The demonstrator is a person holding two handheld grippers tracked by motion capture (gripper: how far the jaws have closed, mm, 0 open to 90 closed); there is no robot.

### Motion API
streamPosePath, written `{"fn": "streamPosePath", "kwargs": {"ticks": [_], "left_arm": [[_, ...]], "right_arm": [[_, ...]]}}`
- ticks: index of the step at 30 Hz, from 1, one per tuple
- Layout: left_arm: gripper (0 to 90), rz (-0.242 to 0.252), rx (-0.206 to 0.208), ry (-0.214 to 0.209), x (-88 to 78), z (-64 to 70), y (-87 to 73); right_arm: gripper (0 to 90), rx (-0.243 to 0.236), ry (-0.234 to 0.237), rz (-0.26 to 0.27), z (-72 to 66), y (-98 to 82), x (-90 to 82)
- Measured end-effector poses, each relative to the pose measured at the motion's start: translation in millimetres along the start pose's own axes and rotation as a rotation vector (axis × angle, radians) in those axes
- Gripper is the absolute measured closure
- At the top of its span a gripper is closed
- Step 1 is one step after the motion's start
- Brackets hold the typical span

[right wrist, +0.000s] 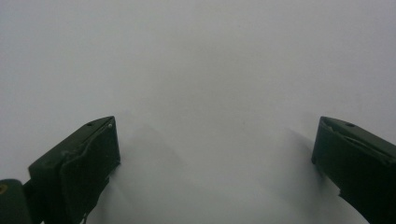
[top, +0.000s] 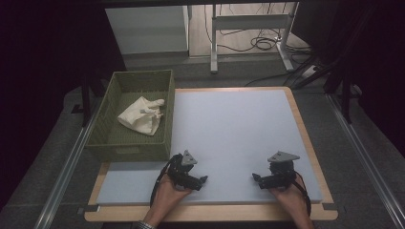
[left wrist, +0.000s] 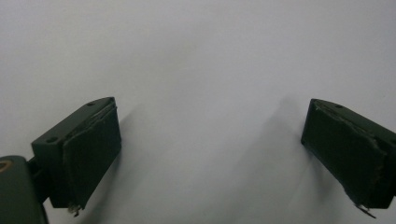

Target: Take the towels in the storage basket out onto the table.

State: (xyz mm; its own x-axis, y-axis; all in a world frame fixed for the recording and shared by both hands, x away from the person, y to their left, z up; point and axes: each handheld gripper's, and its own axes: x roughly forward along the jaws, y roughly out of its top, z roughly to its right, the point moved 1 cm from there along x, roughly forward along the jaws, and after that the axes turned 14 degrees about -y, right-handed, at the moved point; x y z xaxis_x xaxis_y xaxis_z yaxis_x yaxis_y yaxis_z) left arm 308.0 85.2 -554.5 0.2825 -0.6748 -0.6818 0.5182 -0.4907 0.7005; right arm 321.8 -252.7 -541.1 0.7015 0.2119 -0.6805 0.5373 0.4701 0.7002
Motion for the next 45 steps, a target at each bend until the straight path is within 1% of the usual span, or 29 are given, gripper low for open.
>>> {"fn": "streamPosePath", "kwargs": {"ticks": [23,26,38,43,44,45], "left_arm": [[4.3,-0.002,-0.001,-0.004,0.0,-0.2,0.1],[3.0,-0.008,0.002,-0.009,0.4,-0.1,0.5],[3.6,-0.01,0.012,-0.009,-0.2,0.5,1.5],[4.0,-0.014,0.019,-0.016,-0.4,2.4,3.8],[4.0,-0.011,0.021,-0.026,-1.5,3.1,6.5],[3.9,-0.011,0.021,-0.026,-1.5,3.1,6.5]], "right_arm": [[0.9,0.002,0.001,0.0,0.0,-0.1,-0.1],[0.9,0.002,0.001,0.0,0.0,-0.1,-0.1],[0.9,0.002,0.001,0.0,0.1,-0.2,-0.1],[0.9,0.002,0.001,0.0,0.0,-0.2,-0.1],[0.9,0.002,0.001,0.0,0.0,-0.2,-0.2],[0.9,0.002,0.001,0.0,0.0,-0.2,-0.2]]}}
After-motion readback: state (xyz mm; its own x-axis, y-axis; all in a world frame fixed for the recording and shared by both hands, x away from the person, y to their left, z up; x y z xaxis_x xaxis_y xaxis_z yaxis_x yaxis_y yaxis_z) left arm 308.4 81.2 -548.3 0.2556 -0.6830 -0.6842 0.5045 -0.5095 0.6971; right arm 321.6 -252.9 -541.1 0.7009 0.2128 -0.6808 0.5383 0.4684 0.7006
